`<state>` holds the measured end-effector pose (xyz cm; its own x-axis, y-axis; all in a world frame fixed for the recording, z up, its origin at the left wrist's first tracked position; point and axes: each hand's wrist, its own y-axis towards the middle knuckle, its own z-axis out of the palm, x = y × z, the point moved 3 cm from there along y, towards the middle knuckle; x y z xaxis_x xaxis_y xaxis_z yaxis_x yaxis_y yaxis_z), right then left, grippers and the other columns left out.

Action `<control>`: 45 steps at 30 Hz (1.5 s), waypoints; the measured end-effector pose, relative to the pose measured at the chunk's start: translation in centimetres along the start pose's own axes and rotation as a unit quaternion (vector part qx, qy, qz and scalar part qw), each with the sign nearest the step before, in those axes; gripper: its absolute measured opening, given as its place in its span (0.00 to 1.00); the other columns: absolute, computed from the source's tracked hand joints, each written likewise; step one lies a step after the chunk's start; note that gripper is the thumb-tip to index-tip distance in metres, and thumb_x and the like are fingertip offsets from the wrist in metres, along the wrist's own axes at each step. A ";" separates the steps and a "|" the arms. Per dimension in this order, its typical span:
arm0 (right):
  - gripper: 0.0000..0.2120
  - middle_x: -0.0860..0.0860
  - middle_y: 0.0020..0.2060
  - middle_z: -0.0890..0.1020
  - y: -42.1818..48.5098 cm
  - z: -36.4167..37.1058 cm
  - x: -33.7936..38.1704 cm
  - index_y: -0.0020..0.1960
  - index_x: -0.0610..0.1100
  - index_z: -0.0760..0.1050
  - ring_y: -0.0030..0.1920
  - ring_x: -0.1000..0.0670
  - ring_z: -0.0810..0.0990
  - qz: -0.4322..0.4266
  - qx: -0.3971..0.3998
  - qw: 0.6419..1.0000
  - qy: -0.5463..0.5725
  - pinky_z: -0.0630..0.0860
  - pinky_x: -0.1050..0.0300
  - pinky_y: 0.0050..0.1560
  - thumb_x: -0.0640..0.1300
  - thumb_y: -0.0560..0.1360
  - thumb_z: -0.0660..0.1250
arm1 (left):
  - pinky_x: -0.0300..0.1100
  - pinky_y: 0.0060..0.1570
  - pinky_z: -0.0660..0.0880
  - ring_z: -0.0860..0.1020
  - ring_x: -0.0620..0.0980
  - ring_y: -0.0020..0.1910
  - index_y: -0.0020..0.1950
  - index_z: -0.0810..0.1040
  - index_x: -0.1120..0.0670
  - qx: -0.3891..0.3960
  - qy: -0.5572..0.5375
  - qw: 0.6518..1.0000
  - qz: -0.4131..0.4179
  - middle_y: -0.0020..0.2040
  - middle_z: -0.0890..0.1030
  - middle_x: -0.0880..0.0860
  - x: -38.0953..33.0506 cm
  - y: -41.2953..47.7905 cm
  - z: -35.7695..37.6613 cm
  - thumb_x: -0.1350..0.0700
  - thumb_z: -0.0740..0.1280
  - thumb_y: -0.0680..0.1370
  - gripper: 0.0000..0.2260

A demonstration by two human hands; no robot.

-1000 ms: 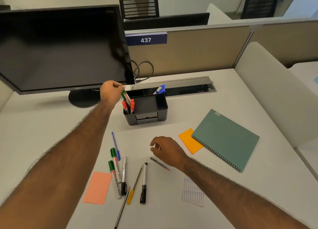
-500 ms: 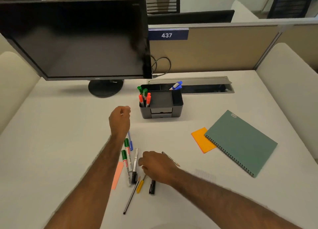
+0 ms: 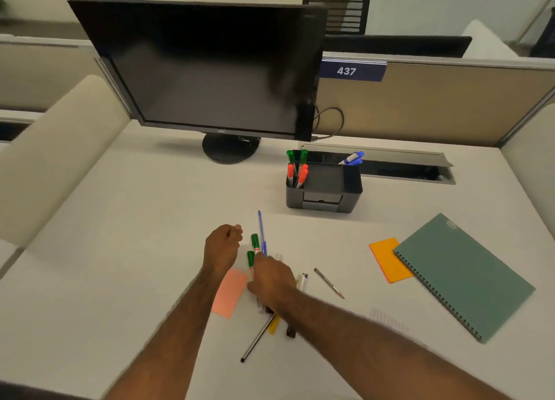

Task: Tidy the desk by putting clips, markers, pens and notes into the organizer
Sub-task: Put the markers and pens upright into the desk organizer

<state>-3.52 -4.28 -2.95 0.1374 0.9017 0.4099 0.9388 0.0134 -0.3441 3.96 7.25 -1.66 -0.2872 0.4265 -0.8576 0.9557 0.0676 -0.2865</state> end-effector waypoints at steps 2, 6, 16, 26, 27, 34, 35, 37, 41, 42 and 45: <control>0.25 0.45 0.51 0.79 0.4 -0.1 -0.3 0.64 0.42 0.66 0.49 0.44 0.80 0.038 0.013 0.999 0.023 0.76 0.53 0.42 0.47 0.72 0.72 | 0.51 0.53 0.78 0.81 0.56 0.50 0.49 0.82 0.58 0.010 0.004 1.000 -0.010 0.50 0.84 0.55 0.2 -0.1 0.3 0.54 0.61 0.82 0.12; 0.26 0.45 0.54 0.78 0.4 -0.4 -1.1 0.64 0.43 0.66 0.51 0.45 0.79 0.069 0.016 0.997 0.043 0.76 0.53 0.43 0.46 0.71 0.73 | 0.56 0.53 0.78 0.81 0.59 0.48 0.47 0.81 0.61 0.030 0.029 0.999 -0.018 0.46 0.84 0.57 -0.2 -0.7 1.5 0.54 0.63 0.81 0.12; 0.15 0.44 0.54 0.81 -0.2 -1.3 -4.1 0.57 0.41 0.75 0.51 0.45 0.81 0.103 -0.011 0.988 0.114 0.79 0.53 0.47 0.48 0.76 0.69 | 0.37 0.45 0.70 0.78 0.49 0.49 0.53 0.81 0.58 0.003 0.120 0.992 0.031 0.51 0.83 0.53 -2.0 -1.5 2.2 0.55 0.65 0.81 0.09; 0.10 0.41 0.34 0.84 -3.1 -5.9 -8.7 0.42 0.37 0.75 0.29 0.45 0.83 0.170 -0.078 0.860 0.475 0.84 0.45 0.37 0.40 0.71 0.75 | 0.56 0.55 0.80 0.82 0.57 0.47 0.52 0.82 0.60 0.012 -0.006 1.000 0.014 0.49 0.83 0.58 -8.8 -0.3 3.1 0.53 0.72 0.77 0.11; 0.10 0.41 0.34 0.84 -3.1 -6.4 -8.9 0.43 0.37 0.75 0.30 0.44 0.84 0.165 -0.085 0.851 0.492 0.84 0.46 0.38 0.40 0.72 0.75 | 0.55 0.55 0.80 0.82 0.57 0.47 0.52 0.82 0.60 0.019 0.001 1.000 0.011 0.49 0.83 0.58 -9.7 -0.1 3.3 0.52 0.73 0.76 0.12; 0.10 0.46 0.39 0.84 -2.5 -8.6 -8.8 0.49 0.42 0.76 0.33 0.49 0.84 0.124 -0.136 0.822 0.539 0.83 0.56 0.36 0.46 0.74 0.73 | 0.47 0.53 0.82 0.83 0.53 0.45 0.50 0.82 0.58 0.096 0.058 0.991 0.073 0.48 0.84 0.58 -15.2 0.0 5.3 0.58 0.70 0.78 0.04; 0.11 0.46 0.40 0.83 -2.5 -8.5 -8.9 0.50 0.44 0.75 0.33 0.50 0.84 0.132 -0.151 0.815 0.543 0.82 0.58 0.34 0.47 0.74 0.73 | 0.47 0.52 0.82 0.83 0.52 0.45 0.51 0.82 0.58 0.083 0.055 0.990 0.101 0.47 0.84 0.56 -16.2 0.2 5.1 0.57 0.69 0.79 0.05; 0.13 0.47 0.40 0.82 -2.8 -8.1 -9.2 0.54 0.47 0.74 0.33 0.52 0.83 0.138 -0.161 0.815 0.539 0.79 0.60 0.33 0.48 0.73 0.73 | 0.45 0.51 0.82 0.83 0.49 0.45 0.53 0.82 0.57 0.037 0.034 0.988 0.146 0.47 0.84 0.54 -18.5 1.2 4.3 0.57 0.69 0.78 0.06; 0.06 0.50 0.39 0.81 -3.5 -6.1 -9.6 0.51 0.47 0.76 0.38 0.51 0.83 0.116 -0.144 0.868 0.461 0.81 0.56 0.40 0.44 0.75 0.70 | 0.37 0.47 0.79 0.82 0.43 0.44 0.53 0.82 0.53 -0.077 0.027 0.966 0.244 0.48 0.84 0.49 -23.2 3.7 3.0 0.54 0.71 0.78 0.06; 0.04 0.52 0.40 0.81 -3.7 -5.7 -9.5 0.50 0.47 0.76 0.40 0.52 0.82 0.107 -0.138 0.882 0.437 0.81 0.57 0.42 0.44 0.76 0.70 | 0.33 0.45 0.78 0.81 0.41 0.43 0.53 0.82 0.53 -0.090 0.028 0.961 0.262 0.48 0.84 0.48 -24.1 4.2 3.1 0.54 0.71 0.77 0.06; 0.03 0.56 0.41 0.81 -4.4 -4.7 -9.2 0.48 0.50 0.77 0.40 0.56 0.80 0.083 -0.114 0.921 0.364 0.78 0.64 0.39 0.47 0.76 0.69 | 0.31 0.44 0.77 0.80 0.42 0.43 0.55 0.81 0.53 -0.090 0.059 0.955 0.277 0.50 0.83 0.48 -25.4 5.8 4.6 0.54 0.70 0.78 0.07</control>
<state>-7.40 -14.63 -1.23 0.3822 0.3533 0.8539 0.9163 -0.2647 -0.3006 16.48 -7.35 16.50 0.2646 0.5407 -0.7985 0.9574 -0.0479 0.2848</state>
